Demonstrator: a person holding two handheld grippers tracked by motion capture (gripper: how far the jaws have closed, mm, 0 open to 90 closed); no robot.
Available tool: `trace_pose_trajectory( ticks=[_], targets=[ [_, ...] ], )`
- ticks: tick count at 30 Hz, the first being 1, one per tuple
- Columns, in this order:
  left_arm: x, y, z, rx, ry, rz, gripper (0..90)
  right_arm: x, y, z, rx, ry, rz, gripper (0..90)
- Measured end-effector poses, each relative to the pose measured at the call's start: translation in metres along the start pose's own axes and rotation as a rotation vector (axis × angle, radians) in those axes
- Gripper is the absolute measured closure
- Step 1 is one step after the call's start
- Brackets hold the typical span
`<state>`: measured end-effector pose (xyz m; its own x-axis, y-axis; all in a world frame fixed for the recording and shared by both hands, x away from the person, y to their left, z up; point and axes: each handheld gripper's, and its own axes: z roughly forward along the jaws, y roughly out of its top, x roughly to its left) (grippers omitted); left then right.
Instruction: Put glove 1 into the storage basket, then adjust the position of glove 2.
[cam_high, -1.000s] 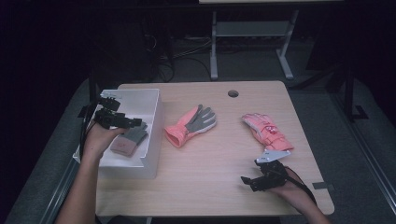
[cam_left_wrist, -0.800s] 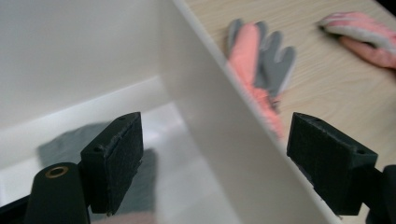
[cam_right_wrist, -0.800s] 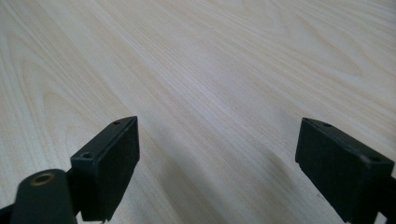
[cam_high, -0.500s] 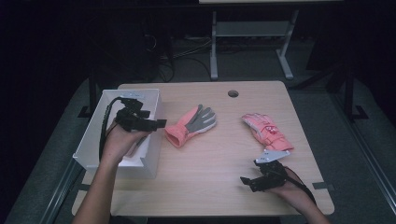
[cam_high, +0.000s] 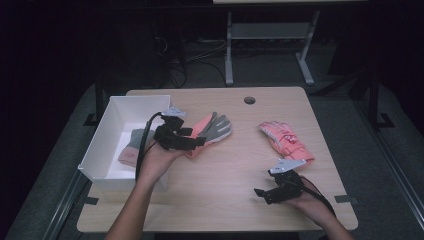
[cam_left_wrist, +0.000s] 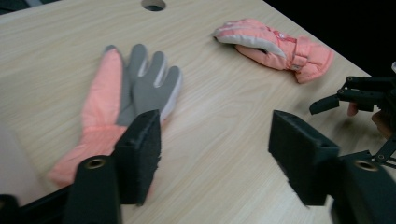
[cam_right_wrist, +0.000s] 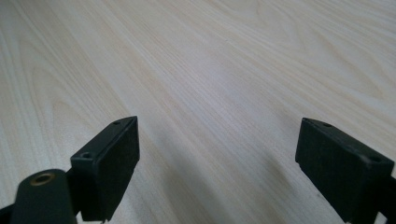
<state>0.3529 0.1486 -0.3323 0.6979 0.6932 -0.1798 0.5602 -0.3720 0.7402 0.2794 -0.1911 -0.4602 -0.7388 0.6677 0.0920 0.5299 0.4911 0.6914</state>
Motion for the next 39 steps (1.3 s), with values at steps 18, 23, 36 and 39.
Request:
trace_pose_trajectory(
  ticks=[18,23,36,39],
  targets=[
    [-0.012,0.001,0.064,0.072,0.044,0.065,89.4,0.001,0.000,0.000,-0.001,0.013,-0.017,13.5],
    [-0.002,0.001,0.079,0.077,0.084,0.069,89.6,0.001,0.000,0.000,0.001,0.016,-0.020,13.4],
    [0.042,-0.004,0.107,0.092,0.219,0.010,89.7,0.001,-0.001,0.001,0.004,0.022,-0.028,13.5],
    [0.051,-0.006,0.109,0.095,0.234,-0.005,89.7,0.001,-0.001,0.001,0.010,0.024,-0.027,13.4]
  ],
)
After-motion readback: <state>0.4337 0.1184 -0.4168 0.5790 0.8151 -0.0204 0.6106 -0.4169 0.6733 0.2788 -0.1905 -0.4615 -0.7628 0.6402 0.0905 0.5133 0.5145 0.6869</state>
